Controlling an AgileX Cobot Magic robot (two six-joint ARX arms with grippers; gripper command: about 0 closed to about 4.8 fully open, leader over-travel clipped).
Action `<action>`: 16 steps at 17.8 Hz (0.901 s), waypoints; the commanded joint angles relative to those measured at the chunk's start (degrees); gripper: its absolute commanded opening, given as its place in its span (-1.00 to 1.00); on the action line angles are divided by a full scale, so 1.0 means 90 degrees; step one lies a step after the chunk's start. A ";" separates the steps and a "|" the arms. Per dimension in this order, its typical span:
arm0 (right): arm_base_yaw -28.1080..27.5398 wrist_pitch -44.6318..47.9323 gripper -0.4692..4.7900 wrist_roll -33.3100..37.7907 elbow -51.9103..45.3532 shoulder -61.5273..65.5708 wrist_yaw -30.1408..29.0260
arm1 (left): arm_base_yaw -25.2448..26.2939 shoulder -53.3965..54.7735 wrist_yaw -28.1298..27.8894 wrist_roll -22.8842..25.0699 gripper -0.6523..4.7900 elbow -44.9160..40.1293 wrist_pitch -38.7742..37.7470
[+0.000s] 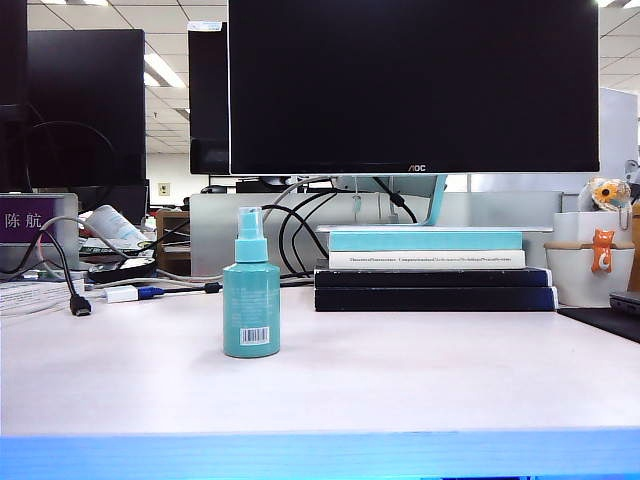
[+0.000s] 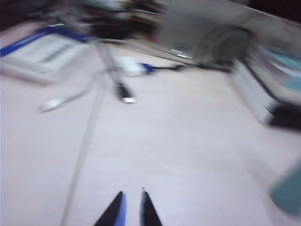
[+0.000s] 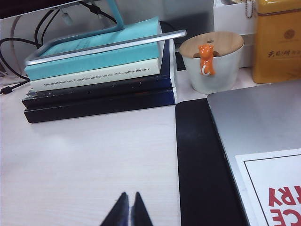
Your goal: Pick up the sprayer with the left hand and remove the lid with the right hand then place it on the table.
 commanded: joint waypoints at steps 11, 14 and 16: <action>0.0029 0.0782 -0.74 0.0877 0.1229 0.0078 -0.0590 | 0.0007 0.0707 0.2067 -0.0942 0.32 0.1341 0.2149; 0.0029 0.0738 -0.74 0.0658 0.2208 0.0724 -0.0607 | 0.0005 0.1450 0.2492 -0.0330 0.40 0.2215 0.1858; 0.0036 0.0695 -0.74 0.0646 0.3169 0.1817 -0.1030 | 0.0005 0.2455 0.3016 0.0046 0.75 0.2834 0.1661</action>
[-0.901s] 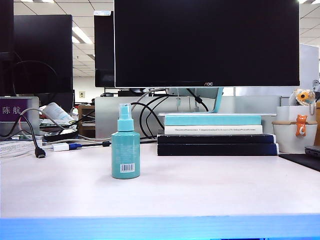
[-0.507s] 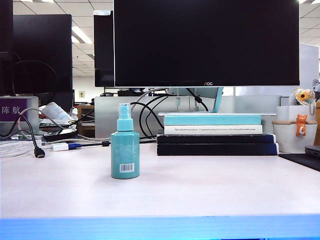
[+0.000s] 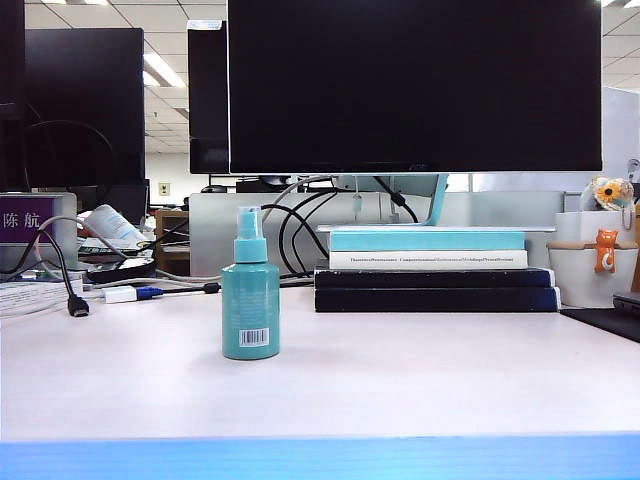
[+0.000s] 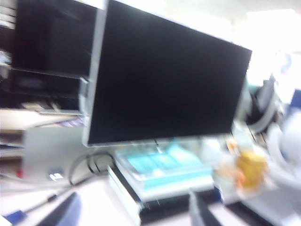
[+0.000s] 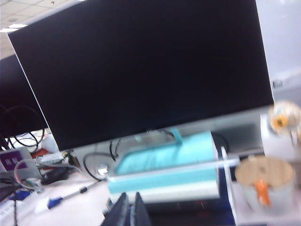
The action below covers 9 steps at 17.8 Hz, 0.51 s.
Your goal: Pick up the sprayer with the left hand and remove the lid with the right hand then place it on the table.
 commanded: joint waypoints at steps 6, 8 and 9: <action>-0.0005 -0.0121 -0.74 -0.0376 0.2555 0.4602 -0.3521 | -0.0379 0.3514 0.1324 0.3160 0.97 0.0695 -0.0240; -0.0012 -0.0112 -0.74 -0.0384 0.2812 0.5642 -0.4388 | -0.0869 0.4685 0.1311 0.4022 0.97 0.0697 0.0100; -0.0015 -0.0109 -0.66 -0.0607 0.2909 0.6217 -0.4614 | -0.1100 0.5595 0.1387 0.4138 0.97 0.0697 0.0452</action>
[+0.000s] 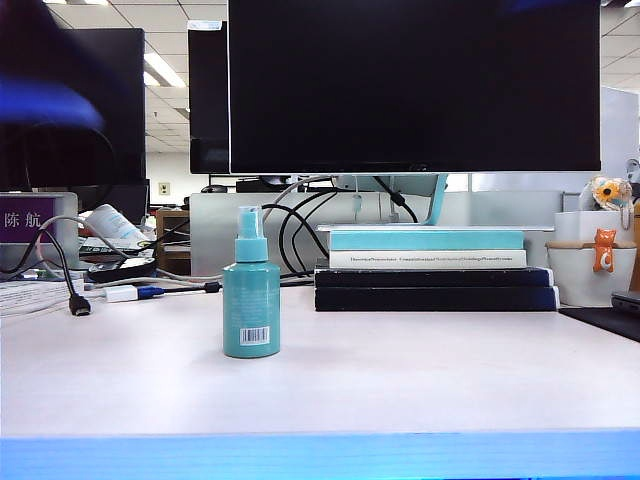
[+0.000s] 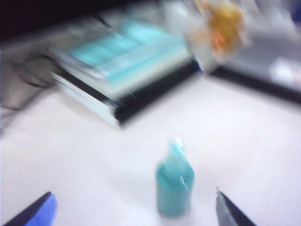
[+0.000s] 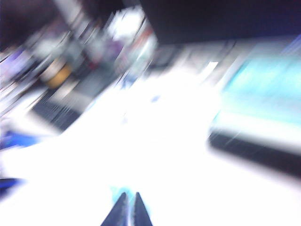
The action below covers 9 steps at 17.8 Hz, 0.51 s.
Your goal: Pick up the sprayer with the left hand and remove the lid with the right hand then place it on the table.
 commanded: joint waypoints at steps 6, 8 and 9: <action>-0.0165 -0.0134 -0.20 -0.1146 0.0172 0.1537 -0.0614 | -0.0493 0.3504 0.1598 0.1134 1.00 0.0019 0.2229; -0.0170 -0.0134 -0.19 -0.1202 0.0172 0.1668 -0.0593 | -0.0512 0.4005 0.1642 0.1248 1.00 0.0019 0.2735; -0.0170 -0.0121 -0.12 -0.1217 0.0172 0.1715 -0.0593 | -0.0510 0.4294 0.1656 0.1241 1.00 0.0022 0.2973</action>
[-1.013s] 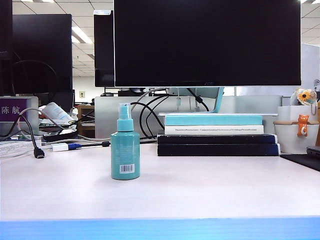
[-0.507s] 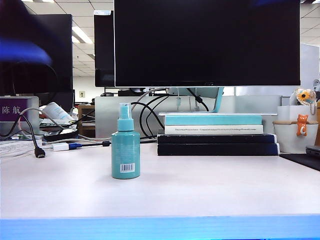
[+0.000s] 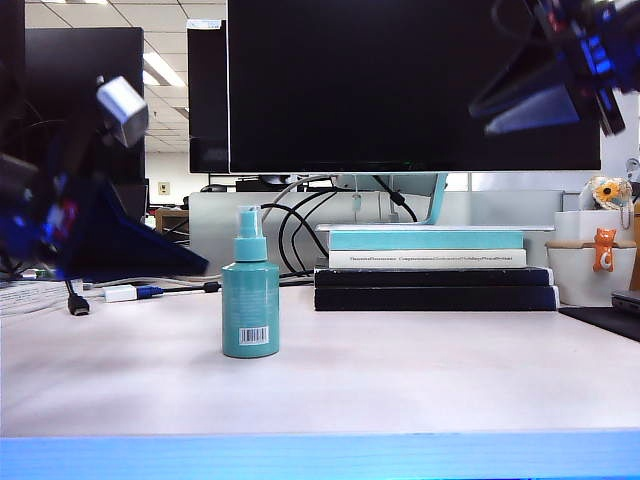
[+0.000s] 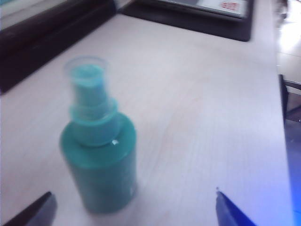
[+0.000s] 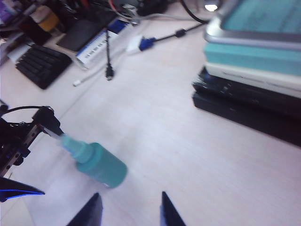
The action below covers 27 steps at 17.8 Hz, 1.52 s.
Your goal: Pick up the sprayer with the left hand and remove the lid with the right hand then place it on the table.
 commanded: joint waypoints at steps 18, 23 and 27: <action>0.0005 0.0158 -0.08 -0.0389 0.0019 0.0228 0.0192 | -0.0386 0.2586 0.0418 -0.0896 1.00 0.1088 0.2290; 0.0010 0.0175 -0.08 -0.0381 0.0015 0.0228 0.0124 | -0.0389 0.2586 0.0590 -0.1668 0.34 0.1090 0.2239; 0.0039 0.0160 -0.08 -0.0347 0.0015 0.0228 -0.1035 | -0.0391 0.2584 0.1792 -0.5032 0.34 0.1183 0.3667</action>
